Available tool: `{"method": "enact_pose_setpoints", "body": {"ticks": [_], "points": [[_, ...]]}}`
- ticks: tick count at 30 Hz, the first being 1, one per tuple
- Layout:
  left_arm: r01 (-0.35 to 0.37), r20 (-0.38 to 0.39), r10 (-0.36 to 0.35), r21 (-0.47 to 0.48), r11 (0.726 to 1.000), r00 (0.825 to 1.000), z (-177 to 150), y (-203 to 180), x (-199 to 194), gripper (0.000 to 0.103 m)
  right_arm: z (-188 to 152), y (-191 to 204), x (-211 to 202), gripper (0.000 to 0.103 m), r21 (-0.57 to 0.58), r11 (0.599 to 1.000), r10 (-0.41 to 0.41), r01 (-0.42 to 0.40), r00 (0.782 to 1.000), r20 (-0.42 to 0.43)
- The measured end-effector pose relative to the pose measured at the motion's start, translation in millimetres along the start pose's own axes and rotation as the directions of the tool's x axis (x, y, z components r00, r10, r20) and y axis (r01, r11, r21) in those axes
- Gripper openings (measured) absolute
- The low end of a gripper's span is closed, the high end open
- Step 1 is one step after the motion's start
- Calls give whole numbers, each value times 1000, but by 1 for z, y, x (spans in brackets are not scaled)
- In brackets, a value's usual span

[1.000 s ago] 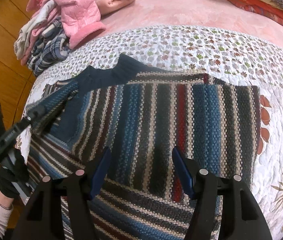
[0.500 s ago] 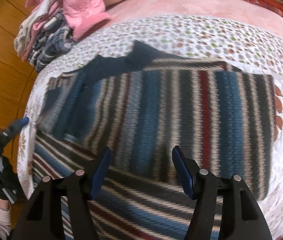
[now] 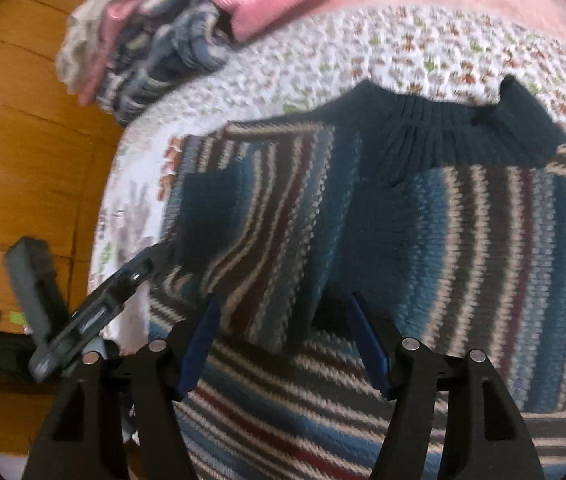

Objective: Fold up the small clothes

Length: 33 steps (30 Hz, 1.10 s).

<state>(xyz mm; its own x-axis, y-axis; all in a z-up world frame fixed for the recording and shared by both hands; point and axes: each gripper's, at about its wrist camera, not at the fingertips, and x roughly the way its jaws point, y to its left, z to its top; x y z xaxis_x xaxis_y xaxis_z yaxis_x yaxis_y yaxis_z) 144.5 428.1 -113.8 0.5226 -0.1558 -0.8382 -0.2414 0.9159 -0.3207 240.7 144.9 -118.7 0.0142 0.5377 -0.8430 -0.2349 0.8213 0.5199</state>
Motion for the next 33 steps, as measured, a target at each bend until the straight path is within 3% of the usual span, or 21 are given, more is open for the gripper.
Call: {"method": "enact_pose_setpoints", "body": {"ticks": [2, 4, 7, 13, 18, 21, 24, 26, 27, 29, 33], "points": [[-17, -6, 17, 25, 1000, 1000, 0, -1, 4, 54, 4, 0, 16, 58, 29, 1000, 13, -13, 1000, -22], [-24, -11, 24, 27, 999, 1000, -1, -1, 7, 54, 4, 0, 30, 36, 44, 999, 11, -8, 999, -51], [-10, 21, 10, 14, 1000, 1000, 1, -2, 0, 54, 3, 7, 24, 18, -11, 999, -33, 33, 999, -39], [3, 85, -7, 40, 999, 996, 7, -13, -20, 56, 2, 10, -21, 17, -63, 993, -96, 100, 993, 64], [-111, -33, 115, 102, 989, 993, -8, -21, 18, 55, 0, -10, 1, 21, -35, 980, -194, 194, 981, -3], [-99, -69, 103, 70, 993, 992, -11, -11, 27, 55, -1, 0, -7, 32, -61, 960, -273, 274, 961, 37], [-64, -17, 65, 27, 998, 998, -3, 0, 10, 55, -4, 37, -29, 39, -170, 911, -350, 376, 923, 163], [-85, 36, 84, 23, 996, 996, 7, 6, -6, 56, -5, 66, -25, 45, -260, 902, -314, 344, 937, 152], [-104, 42, 103, 23, 994, 994, 11, 9, -10, 56, -5, 80, -15, 47, -294, 908, -280, 300, 954, 107], [-158, 31, 157, 22, 987, 987, 14, 14, -10, 56, -5, 96, 6, 47, -322, 910, -257, 261, 965, 54], [-178, -7, 178, 18, 984, 984, 13, 23, -1, 56, -5, 119, 51, 49, -383, 877, -312, 290, 950, 4]]}}
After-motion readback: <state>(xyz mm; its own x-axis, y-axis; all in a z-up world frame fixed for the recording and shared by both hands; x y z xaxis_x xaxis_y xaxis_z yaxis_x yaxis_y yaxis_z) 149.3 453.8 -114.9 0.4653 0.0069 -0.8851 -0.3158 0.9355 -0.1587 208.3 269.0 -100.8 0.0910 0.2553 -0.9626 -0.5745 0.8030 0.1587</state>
